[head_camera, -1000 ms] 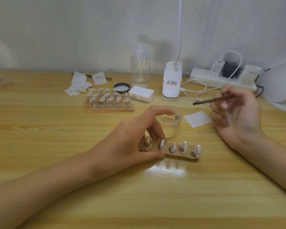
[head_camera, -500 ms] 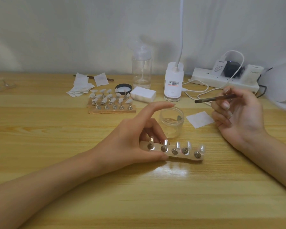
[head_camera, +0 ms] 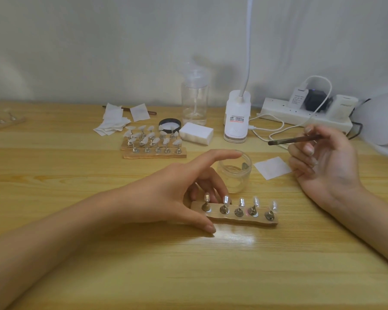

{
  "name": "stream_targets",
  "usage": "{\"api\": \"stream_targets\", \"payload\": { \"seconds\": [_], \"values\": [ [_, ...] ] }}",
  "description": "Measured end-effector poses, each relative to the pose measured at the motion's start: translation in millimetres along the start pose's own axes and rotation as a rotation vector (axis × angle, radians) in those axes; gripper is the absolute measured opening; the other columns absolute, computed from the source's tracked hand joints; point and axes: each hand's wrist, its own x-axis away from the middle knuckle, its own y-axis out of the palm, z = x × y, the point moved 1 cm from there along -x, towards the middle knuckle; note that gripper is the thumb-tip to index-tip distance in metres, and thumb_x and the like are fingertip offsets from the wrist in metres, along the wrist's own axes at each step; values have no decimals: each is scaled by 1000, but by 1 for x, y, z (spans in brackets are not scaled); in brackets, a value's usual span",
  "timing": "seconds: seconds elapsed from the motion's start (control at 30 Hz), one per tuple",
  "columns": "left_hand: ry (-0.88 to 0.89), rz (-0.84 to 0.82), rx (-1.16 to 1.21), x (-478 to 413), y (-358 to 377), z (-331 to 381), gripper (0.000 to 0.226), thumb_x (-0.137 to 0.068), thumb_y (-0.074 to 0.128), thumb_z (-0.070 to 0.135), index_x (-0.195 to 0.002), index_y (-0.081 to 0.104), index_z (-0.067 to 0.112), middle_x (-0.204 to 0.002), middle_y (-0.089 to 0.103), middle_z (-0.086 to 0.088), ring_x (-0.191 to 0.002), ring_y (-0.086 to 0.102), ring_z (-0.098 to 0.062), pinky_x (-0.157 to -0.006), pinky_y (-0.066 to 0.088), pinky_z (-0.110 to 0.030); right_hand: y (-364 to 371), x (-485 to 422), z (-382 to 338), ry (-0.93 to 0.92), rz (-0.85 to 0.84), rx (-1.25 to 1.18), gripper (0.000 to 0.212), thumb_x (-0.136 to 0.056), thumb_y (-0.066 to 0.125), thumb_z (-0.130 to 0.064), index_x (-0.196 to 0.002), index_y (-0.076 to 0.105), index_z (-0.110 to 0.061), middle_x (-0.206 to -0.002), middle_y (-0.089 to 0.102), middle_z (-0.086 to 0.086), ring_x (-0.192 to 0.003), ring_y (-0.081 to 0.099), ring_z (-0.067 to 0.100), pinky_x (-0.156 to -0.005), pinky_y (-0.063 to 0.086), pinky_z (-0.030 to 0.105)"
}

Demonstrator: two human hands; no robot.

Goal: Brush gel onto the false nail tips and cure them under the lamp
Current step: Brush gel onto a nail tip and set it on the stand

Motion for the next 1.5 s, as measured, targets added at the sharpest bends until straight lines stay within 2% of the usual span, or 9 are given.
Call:
{"api": "stream_targets", "payload": {
  "seconds": [0.33,0.53,0.73,0.83,0.97,1.07,1.2,1.3,1.5],
  "values": [
    [17,-47,-23,0,-6,-3,99,-79,88,17,-144,24,56,-105,67,18,-96,65,-10,-74,48,-16,22,17,-25,-497,-193,449,21,-94,41,-12,-97,56,-26,-94,58,-1,-60,45,12,-45,35,20],
    [35,-63,-83,1,-8,-3,93,-80,86,22,-142,26,57,-102,63,18,-91,62,-4,-71,48,-14,19,28,-86,-1091,-537,1504,13,-97,51,-20,-106,60,-19,-107,54,-6,-75,58,13,-59,48,26],
    [49,-36,-110,1,-7,-5,83,-82,84,24,-138,31,54,-101,61,18,-83,59,3,-67,43,-7,-29,57,-70,-958,-779,2064,16,-90,57,-30,-105,58,-36,-107,62,-11,-69,62,14,-57,54,31],
    [54,-8,-86,1,-5,-6,82,-81,85,22,-138,32,50,-100,63,16,-82,59,0,-66,41,-5,-43,64,-63,-650,-750,2033,21,-77,56,-50,-98,55,-50,-107,59,-27,-86,62,8,-70,53,29],
    [71,19,-42,3,-4,-6,112,-79,87,22,-149,8,61,-98,66,14,-86,61,-6,-67,43,-6,-45,68,-59,-737,-747,2109,64,-58,79,-9,-104,48,-41,-109,54,-18,-76,58,9,-46,49,23],
    [66,-4,-37,4,-8,-4,126,-73,92,24,-148,0,66,-101,67,14,-88,63,-4,-67,46,-10,-45,67,-59,-784,-649,2010,59,-66,77,-4,-106,51,-39,-112,52,-22,-80,52,2,-52,49,22],
    [95,-38,-35,4,-24,-1,109,-74,90,17,-148,20,56,-107,71,14,-100,67,-10,-68,50,-25,-40,57,-52,-885,-612,1704,21,-87,52,-19,-98,53,-37,-103,53,-23,-79,54,2,-55,41,17],
    [85,-65,41,5,-26,-4,92,-83,82,7,-146,30,49,-105,75,8,-94,70,-15,-65,48,-24,-36,48,-48,-828,-567,1472,26,-95,56,-9,-95,56,-35,-97,58,-14,-79,60,13,-57,46,22],
    [49,-25,143,5,-19,-12,85,-85,77,0,-146,35,42,-91,76,0,-87,74,-15,-64,51,-20,-6,34,-44,-646,-506,1000,7,-90,66,-35,-94,61,-31,-86,62,3,-65,56,20,-52,49,22]
  ]
}}
